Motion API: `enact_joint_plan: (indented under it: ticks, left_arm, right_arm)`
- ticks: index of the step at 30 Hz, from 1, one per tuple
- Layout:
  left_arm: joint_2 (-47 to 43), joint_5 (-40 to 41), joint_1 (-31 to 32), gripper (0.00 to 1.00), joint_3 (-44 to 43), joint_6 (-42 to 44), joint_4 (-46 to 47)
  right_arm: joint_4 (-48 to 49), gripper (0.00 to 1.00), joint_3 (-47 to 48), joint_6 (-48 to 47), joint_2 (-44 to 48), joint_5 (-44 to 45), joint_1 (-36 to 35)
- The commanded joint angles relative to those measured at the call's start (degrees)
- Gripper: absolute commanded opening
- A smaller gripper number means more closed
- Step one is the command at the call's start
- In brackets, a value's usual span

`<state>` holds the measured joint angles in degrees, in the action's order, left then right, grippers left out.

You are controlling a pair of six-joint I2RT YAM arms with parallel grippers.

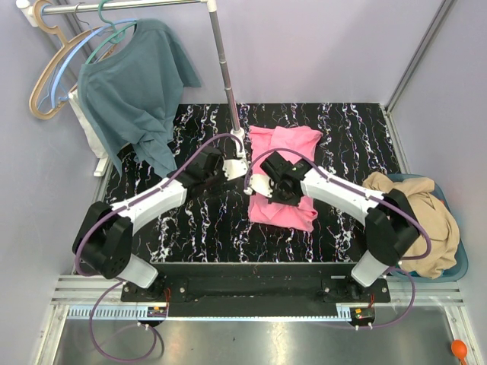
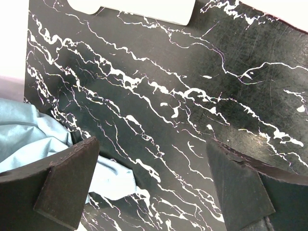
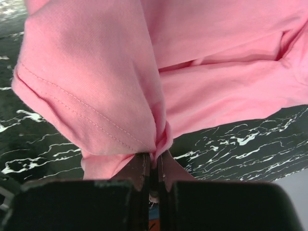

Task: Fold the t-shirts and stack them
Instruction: Fold the tshirt

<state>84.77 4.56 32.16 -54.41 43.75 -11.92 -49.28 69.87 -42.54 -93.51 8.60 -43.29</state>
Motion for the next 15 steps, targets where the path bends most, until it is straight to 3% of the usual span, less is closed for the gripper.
enact_joint_plan:
  ticks: [1,15]
  left_arm:
    - [0.74,-0.07,-0.17,0.99,-2.98,0.37,3.22]
    - [1.27,-0.25,-0.26,0.99,-2.63,0.90,4.01]
  right_arm:
    - [1.72,0.00,4.83,-3.77,-2.55,1.77,1.80]
    - [4.45,0.00,10.73,-4.92,-10.46,2.56,3.91]
